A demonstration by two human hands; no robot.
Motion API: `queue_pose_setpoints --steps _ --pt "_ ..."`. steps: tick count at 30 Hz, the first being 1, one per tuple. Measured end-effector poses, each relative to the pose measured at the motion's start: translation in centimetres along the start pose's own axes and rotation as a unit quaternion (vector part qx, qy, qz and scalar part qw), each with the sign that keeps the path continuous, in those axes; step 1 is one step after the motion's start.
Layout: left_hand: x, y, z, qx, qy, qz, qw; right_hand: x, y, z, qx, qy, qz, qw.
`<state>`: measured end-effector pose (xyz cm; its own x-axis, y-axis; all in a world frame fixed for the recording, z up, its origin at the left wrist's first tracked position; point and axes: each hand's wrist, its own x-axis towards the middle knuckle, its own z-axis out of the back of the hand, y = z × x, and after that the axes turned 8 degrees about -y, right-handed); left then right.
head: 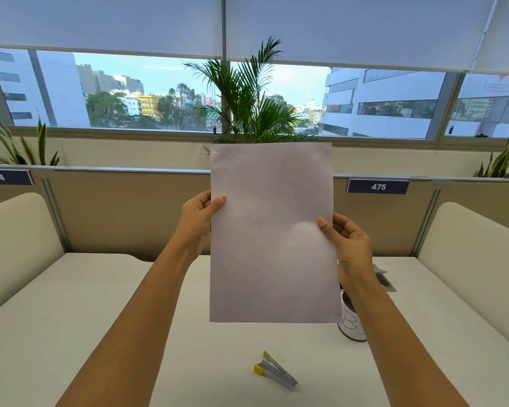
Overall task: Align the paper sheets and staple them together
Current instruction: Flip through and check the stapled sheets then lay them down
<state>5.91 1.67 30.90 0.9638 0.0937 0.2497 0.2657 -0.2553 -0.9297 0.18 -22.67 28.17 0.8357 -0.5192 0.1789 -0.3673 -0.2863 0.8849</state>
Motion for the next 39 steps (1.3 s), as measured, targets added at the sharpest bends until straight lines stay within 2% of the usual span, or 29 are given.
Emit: queue_pose_setpoints --steps 10,17,26,31,35,39 --pt "-0.2 -0.3 0.0 -0.030 -0.030 0.007 0.999 0.0 0.7 -0.4 -0.024 0.003 0.012 1.000" --pt "-0.7 -0.3 -0.1 -0.051 -0.020 0.027 0.998 1.1 2.4 -1.4 -0.025 0.012 0.033 0.999" --pt "-0.7 -0.6 -0.3 -0.014 -0.029 0.008 0.999 2.2 4.4 -2.8 -0.002 0.010 0.041 0.999" --pt "-0.5 -1.1 -0.5 -0.023 -0.049 -0.013 0.998 2.0 4.0 -3.1 -0.004 -0.003 0.060 0.998" --pt "-0.4 -1.0 -0.3 -0.057 -0.075 0.006 0.996 1.8 3.3 -3.1 -0.035 0.019 0.076 0.996" --pt "0.1 -0.4 0.4 -0.043 -0.111 0.018 0.993 1.4 2.5 -3.8 -0.037 0.011 0.088 0.995"
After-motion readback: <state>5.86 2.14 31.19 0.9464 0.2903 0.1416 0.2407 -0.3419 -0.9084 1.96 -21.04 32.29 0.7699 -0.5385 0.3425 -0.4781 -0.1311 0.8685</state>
